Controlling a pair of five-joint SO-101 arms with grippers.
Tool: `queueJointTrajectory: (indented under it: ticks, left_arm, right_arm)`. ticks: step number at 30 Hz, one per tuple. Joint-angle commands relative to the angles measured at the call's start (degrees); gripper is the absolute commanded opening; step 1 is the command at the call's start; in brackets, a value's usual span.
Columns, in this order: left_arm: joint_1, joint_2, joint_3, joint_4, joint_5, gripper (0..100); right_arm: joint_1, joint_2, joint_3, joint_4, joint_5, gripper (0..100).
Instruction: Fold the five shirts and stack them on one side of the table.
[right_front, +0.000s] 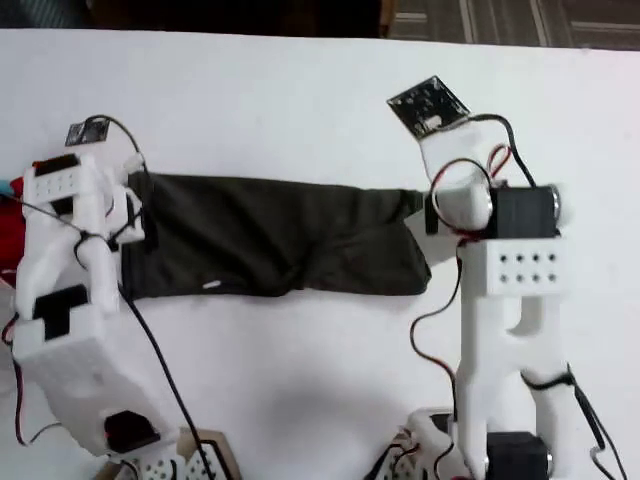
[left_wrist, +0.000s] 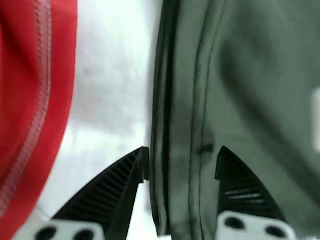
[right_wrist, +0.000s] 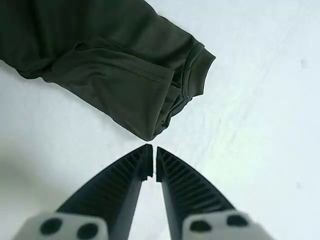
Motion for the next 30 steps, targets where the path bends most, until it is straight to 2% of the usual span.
queueJointTrajectory:
  ticks: [1,8,15,18,20,22,26,30]
  left_arm:
    - [0.18,2.81,-4.79,0.88,0.53,23]
    - [0.53,10.11,-7.78,3.78,0.53,23]
    - [3.60,17.85,-18.68,15.74,-0.44,23]
    - [4.13,22.24,-23.96,20.84,-1.85,13]
    - [3.34,25.05,-27.56,23.38,-1.93,1]
    - [1.67,27.25,-31.08,25.85,-2.02,4]
    - [-1.76,29.19,-38.29,30.59,-5.54,3]
    - [-5.98,28.04,-40.92,31.30,-8.62,3]
  right_arm:
    - [0.48,-3.82,0.97,0.48,0.44,1.8]
    - [0.48,-6.64,5.45,-0.13,0.44,1.8]
    - [0.48,-8.92,5.45,0.04,0.44,1.8]
    - [0.48,-10.24,6.68,0.31,0.44,1.8]
    - [0.48,-11.65,9.23,0.13,0.44,1.8]
    - [0.48,-13.32,12.57,-0.13,0.44,1.8]
    - [0.48,-17.63,20.84,-1.71,0.44,1.8]
    - [4.88,-24.22,33.67,-9.63,0.35,1.8]
